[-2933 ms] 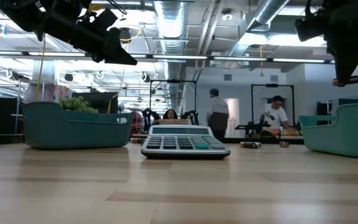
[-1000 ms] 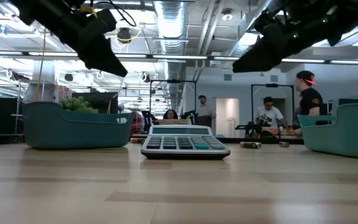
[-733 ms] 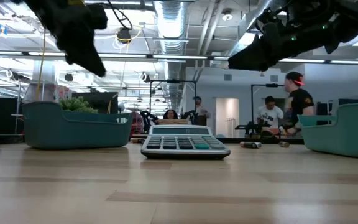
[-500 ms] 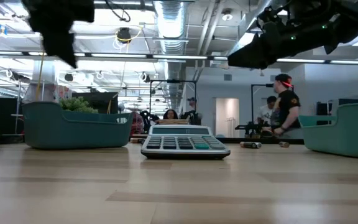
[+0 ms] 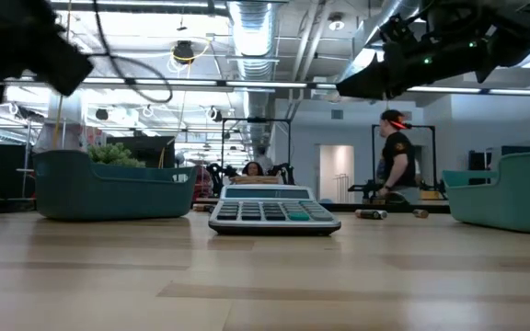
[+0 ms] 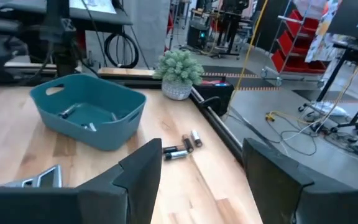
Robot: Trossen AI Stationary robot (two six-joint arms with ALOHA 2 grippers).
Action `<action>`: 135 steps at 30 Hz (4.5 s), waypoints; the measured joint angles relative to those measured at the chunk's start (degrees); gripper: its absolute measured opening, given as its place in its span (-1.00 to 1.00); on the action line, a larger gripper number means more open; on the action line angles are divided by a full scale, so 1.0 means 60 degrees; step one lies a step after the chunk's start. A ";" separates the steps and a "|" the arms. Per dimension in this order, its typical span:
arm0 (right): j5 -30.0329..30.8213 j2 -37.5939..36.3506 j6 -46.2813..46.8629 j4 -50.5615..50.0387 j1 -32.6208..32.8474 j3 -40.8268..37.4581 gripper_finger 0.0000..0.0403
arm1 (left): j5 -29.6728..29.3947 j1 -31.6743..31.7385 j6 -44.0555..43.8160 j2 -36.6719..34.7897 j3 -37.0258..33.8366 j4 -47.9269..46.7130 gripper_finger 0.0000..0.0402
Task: Sort batteries
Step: Put the silver/black battery into the blue bin
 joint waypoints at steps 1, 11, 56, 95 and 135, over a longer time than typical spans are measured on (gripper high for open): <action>-0.0008 0.0000 -0.0041 0.0074 -0.0062 0.0000 0.17 | 0.0259 -0.0133 -0.0275 0.0180 0.0002 0.0007 -0.05; -0.1367 0.0000 -0.0124 0.0754 -0.0821 0.0022 0.17 | 0.1370 -0.1554 -0.2972 0.1212 0.0002 0.0940 -0.03; -0.1981 0.0004 -0.0266 0.0644 -0.1034 0.0197 0.18 | 0.0054 -0.3063 -0.5994 0.1255 -0.2337 0.4091 -0.70; -0.1974 0.0004 -0.0273 0.0644 -0.1034 0.0197 0.18 | -0.8344 0.1595 0.0836 0.0424 0.1899 -0.0350 -0.80; -0.1970 0.0003 -0.0441 -0.0029 -0.1045 0.0197 0.18 | -0.5084 0.6365 0.6162 0.0401 0.0059 0.1870 -0.15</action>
